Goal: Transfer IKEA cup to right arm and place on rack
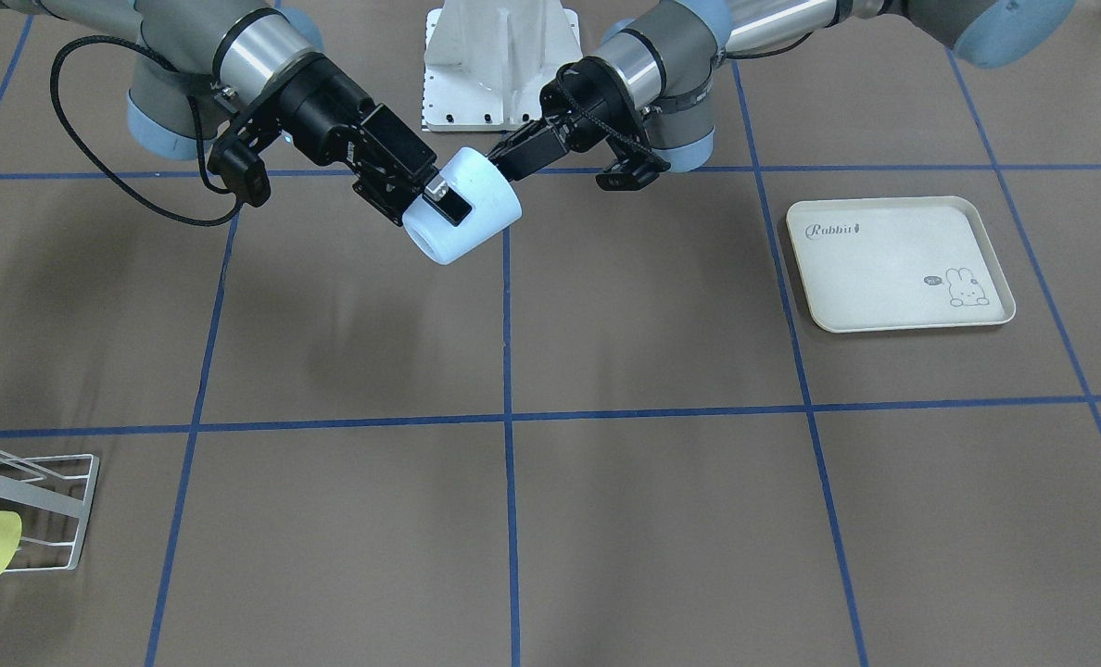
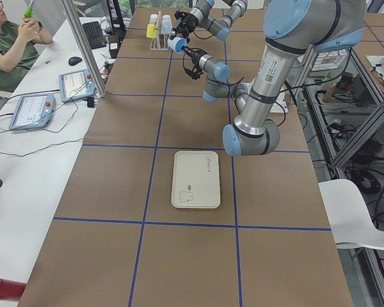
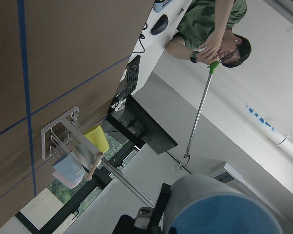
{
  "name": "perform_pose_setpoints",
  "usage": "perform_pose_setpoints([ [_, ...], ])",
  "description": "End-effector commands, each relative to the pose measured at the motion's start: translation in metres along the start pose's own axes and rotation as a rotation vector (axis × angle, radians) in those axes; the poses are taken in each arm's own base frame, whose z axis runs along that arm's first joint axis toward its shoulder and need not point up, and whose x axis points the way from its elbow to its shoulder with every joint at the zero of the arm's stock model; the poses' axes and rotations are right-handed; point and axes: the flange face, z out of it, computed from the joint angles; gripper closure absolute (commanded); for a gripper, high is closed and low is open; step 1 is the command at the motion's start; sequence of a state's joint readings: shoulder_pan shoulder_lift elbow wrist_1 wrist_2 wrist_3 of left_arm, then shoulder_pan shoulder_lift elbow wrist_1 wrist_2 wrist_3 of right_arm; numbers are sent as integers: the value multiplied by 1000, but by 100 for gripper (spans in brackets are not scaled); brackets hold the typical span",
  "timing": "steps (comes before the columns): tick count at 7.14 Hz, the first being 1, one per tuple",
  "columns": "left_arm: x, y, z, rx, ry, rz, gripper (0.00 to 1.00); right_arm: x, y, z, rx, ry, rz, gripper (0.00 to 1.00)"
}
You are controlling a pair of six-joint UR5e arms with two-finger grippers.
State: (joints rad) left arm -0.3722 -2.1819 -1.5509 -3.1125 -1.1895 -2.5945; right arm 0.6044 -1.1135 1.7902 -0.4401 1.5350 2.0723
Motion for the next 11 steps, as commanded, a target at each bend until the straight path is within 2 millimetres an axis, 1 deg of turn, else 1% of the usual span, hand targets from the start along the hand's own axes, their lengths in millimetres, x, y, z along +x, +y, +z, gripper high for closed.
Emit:
perform_pose_setpoints([
  [1,0,-1,-1,1,-1,95,0,1,-2,1,4,2,-2,100],
  [2,0,-1,-1,0,-1,116,0,-1,-3,0,1,-6,-4,100],
  [3,0,0,-1,-3,-4,117,0,-6,-9,-5,4,-31,-10,100],
  [4,1,1,-2,-8,-8,117,0,-16,-34,-14,48,-47,-24,100],
  [5,1,-2,-2,-6,-12,126,0,-24,-72,-29,119,-53,-52,100],
  [6,2,-2,-2,-3,-13,166,0,-22,-104,-42,185,-30,-106,100],
  [7,2,-5,0,15,-19,248,0,-17,-133,-54,259,30,-232,100],
  [8,0,-7,3,45,-49,392,0,-11,-162,-70,326,88,-346,100],
  [9,2,-10,10,83,-97,524,0,-10,-187,-81,416,175,-455,100],
  [10,16,-17,15,114,-165,643,0,3,-203,-89,488,252,-568,100],
  [11,29,-34,10,159,-253,741,0,15,-218,-95,573,320,-652,100],
])
